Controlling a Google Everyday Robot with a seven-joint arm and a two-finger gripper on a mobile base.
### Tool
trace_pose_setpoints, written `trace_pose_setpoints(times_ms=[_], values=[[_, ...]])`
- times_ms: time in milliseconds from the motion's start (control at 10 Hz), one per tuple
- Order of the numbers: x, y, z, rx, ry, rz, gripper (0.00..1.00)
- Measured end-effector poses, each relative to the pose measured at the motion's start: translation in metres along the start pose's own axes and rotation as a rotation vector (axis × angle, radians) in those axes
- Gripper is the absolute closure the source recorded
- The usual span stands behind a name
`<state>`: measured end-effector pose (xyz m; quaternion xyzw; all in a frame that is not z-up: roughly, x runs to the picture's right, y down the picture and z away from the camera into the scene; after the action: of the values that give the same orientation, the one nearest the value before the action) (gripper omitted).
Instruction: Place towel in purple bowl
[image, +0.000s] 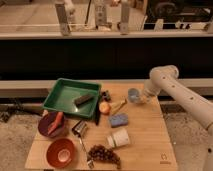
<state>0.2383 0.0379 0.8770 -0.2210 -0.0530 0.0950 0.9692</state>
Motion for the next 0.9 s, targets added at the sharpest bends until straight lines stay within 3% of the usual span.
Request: trace_pose_setpoints(times_ms=[900], values=[[-0.021,-0.020,-0.006,0.064,-0.006,0.017,1.00]])
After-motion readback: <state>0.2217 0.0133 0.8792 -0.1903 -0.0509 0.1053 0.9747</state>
